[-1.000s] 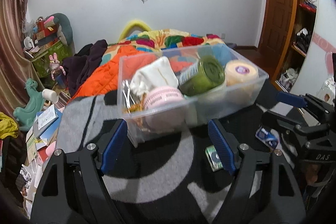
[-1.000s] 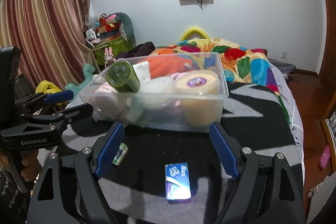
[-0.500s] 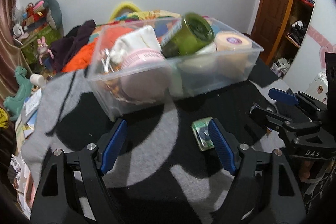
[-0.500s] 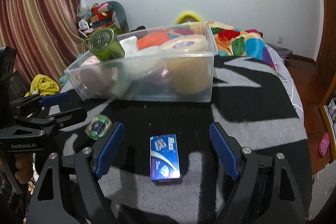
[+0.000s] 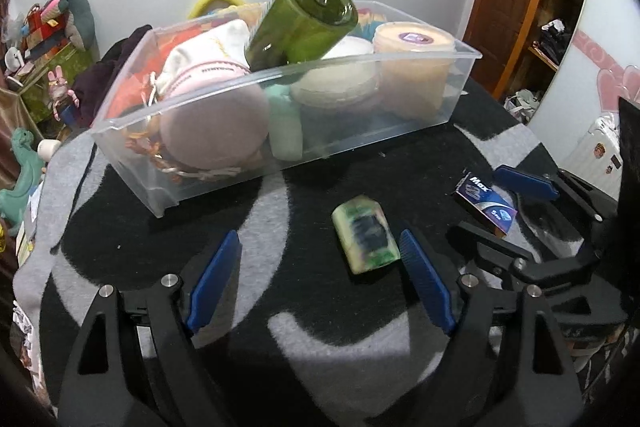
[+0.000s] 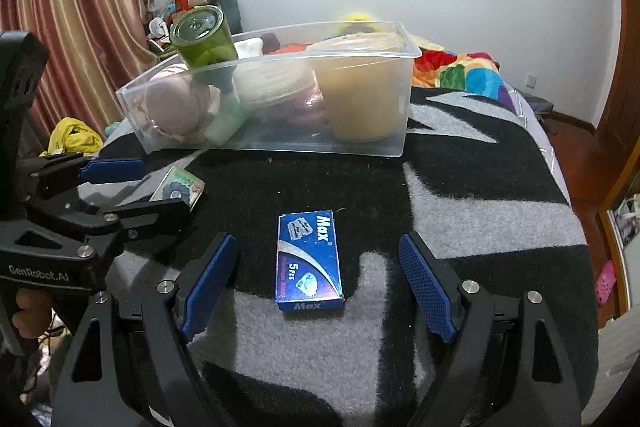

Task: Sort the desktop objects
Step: 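Grasp small gold-green packet with left tool while right tool grasps blue Max box, then drop gold-green packet into box with left tool while right tool lowers Max box inside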

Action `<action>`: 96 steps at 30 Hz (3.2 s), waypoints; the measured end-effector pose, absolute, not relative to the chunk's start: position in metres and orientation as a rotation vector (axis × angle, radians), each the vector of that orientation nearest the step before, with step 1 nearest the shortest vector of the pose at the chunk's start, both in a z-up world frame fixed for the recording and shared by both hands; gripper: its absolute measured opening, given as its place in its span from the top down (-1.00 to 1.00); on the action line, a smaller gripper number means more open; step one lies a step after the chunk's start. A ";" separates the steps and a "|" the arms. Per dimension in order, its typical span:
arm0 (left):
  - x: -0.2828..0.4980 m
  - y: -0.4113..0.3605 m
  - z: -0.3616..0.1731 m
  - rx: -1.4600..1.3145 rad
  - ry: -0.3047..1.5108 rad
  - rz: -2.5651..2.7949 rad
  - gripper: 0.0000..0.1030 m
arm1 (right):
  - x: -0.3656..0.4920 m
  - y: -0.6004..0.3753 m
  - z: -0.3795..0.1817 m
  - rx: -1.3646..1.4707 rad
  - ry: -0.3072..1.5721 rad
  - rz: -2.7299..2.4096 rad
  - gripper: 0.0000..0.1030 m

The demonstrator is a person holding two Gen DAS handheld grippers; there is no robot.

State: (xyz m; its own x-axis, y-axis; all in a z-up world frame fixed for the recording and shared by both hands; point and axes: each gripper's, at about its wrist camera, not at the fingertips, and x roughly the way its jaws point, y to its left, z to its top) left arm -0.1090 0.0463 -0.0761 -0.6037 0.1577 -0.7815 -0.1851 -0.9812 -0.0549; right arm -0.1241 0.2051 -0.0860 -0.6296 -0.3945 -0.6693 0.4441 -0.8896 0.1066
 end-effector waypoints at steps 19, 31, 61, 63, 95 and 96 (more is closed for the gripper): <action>-0.093 0.102 -0.085 -1.126 0.422 2.755 0.61 | -0.112 0.198 -0.083 0.887 0.198 -2.511 0.21; -0.092 0.067 -0.073 -1.154 0.166 2.711 0.70 | -0.114 0.207 -0.077 0.889 0.109 -2.474 0.52; -0.091 -0.021 -0.003 -0.875 -0.099 2.977 0.70 | -0.147 0.196 -0.011 0.715 0.006 -2.461 0.52; -0.098 -0.023 -0.003 -0.875 -0.112 2.969 0.70 | -0.152 0.193 -0.009 0.706 0.020 -2.479 0.52; -0.151 -0.045 -0.030 -0.951 -0.237 2.894 0.68 | -0.196 0.137 -0.026 0.770 0.170 -2.481 0.52; -0.151 -0.046 -0.029 -0.954 -0.239 2.892 0.67 | -0.197 0.136 -0.027 0.773 0.171 -2.480 0.52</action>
State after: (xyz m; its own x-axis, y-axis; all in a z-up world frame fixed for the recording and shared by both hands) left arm -0.1510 -0.0456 -0.0292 -0.8016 0.1308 -0.5834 -0.0333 -0.9840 -0.1749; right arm -0.1967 0.1362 -0.0266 -0.6950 -0.4519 -0.5592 0.5244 -0.8507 0.0357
